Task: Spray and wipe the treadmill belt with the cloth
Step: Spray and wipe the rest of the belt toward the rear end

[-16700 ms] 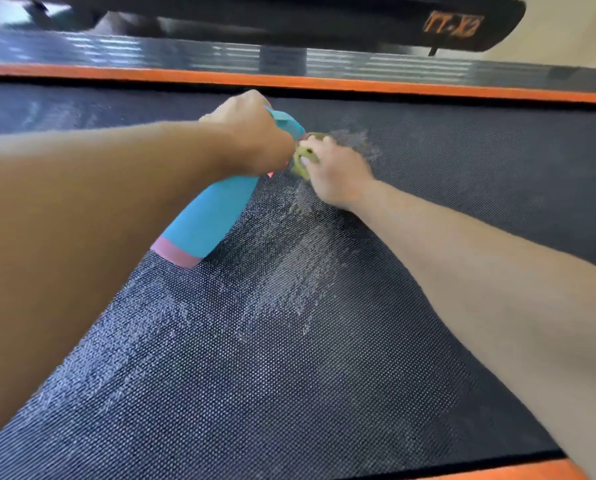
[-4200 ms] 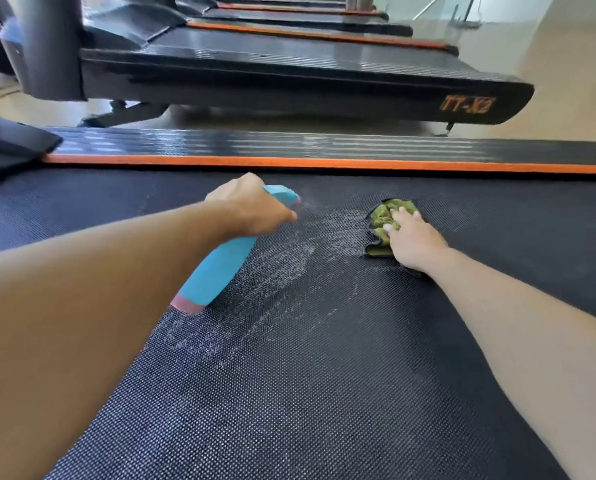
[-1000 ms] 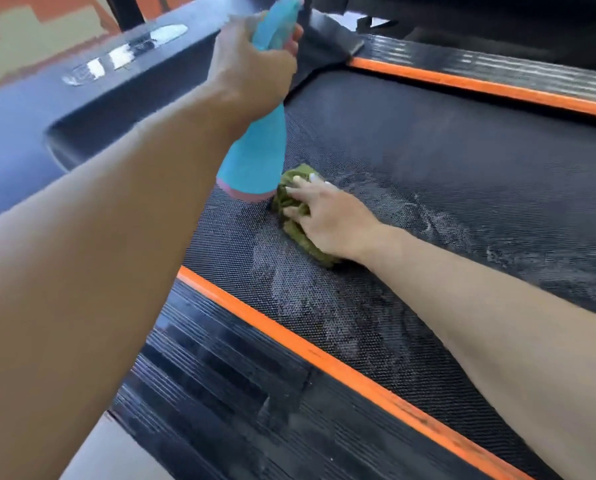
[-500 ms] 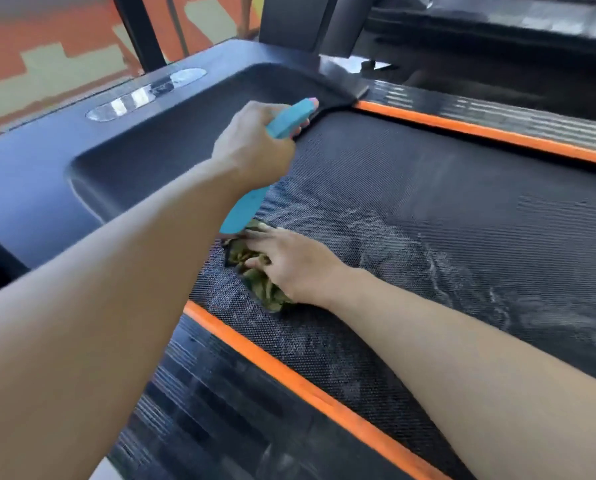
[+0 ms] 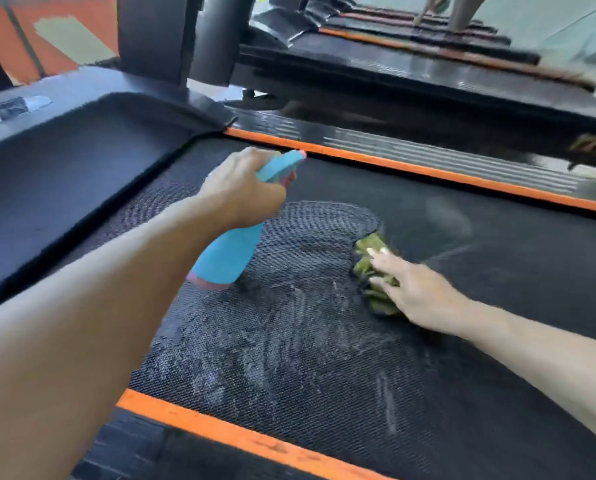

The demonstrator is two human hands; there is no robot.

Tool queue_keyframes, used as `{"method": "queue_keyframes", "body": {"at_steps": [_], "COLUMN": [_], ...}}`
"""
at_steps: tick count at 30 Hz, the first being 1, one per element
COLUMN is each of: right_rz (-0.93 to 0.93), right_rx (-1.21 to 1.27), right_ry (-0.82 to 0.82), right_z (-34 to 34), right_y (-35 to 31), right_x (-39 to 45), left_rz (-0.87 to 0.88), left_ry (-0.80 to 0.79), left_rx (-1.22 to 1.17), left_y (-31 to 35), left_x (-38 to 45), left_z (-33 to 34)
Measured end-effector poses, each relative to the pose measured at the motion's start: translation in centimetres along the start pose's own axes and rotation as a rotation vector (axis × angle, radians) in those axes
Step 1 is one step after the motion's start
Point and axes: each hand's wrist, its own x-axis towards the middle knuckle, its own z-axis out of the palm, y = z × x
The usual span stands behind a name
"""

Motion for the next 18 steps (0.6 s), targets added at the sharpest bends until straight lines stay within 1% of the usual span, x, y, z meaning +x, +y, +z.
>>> {"method": "queue_keyframes", "body": {"at_steps": [2,3,4,5,6,8,10,12,13,14,16,17,18], "right_rz": [-0.245,-0.346,-0.408,-0.418,-0.349,-0.12,0.147,0.297,0.293,0.249,0.033,-0.083,-0.134], "right_rx": [0.026,-0.003,-0.041,-0.057,-0.044,0.006,-0.004,-0.086,-0.101,-0.078,-0.047,-0.071,-0.1], "right_ry": [-0.133,-0.181,-0.21,-0.204,-0.181,-0.06,0.03,0.053,0.053,0.033,-0.016,-0.049,-0.083], "right_z": [1.2,1.5,1.4,0.6,-0.4,-3.0,-5.5,-6.1,-5.6,-4.8,-2.6,-1.6,-1.6], "right_y": [-0.3,-0.2,0.8,2.1,4.4,8.6,12.0,12.5,11.7,10.3,7.2,5.8,5.4], "right_x": [-5.8,-8.0,-9.5,-10.2,-10.6,-9.8,-8.9,-8.5,-8.3,-8.3,-8.3,-8.4,-7.9], "left_rz": [0.096,0.125,0.157,0.191,0.226,0.255,0.26,0.25,0.243,0.231,0.206,0.188,0.182], "left_ry": [-0.172,-0.237,-0.297,-0.347,-0.396,-0.461,-0.48,-0.467,-0.437,-0.399,-0.332,-0.307,-0.27], "left_rx": [-0.031,-0.037,-0.045,-0.046,-0.048,-0.017,0.005,0.023,0.035,0.052,0.074,0.07,0.06], "left_y": [2.9,4.1,5.4,6.5,7.7,9.2,10.1,10.4,10.5,10.4,10.5,10.4,10.8], "left_x": [0.1,-0.1,-0.2,-0.2,-0.3,-0.7,-0.8,-0.9,-0.7,-0.5,0.2,0.2,0.5], "left_z": [2.1,2.8,3.6,4.3,5.4,6.8,8.2,9.3,9.8,10.1,10.6,10.7,10.9]}}
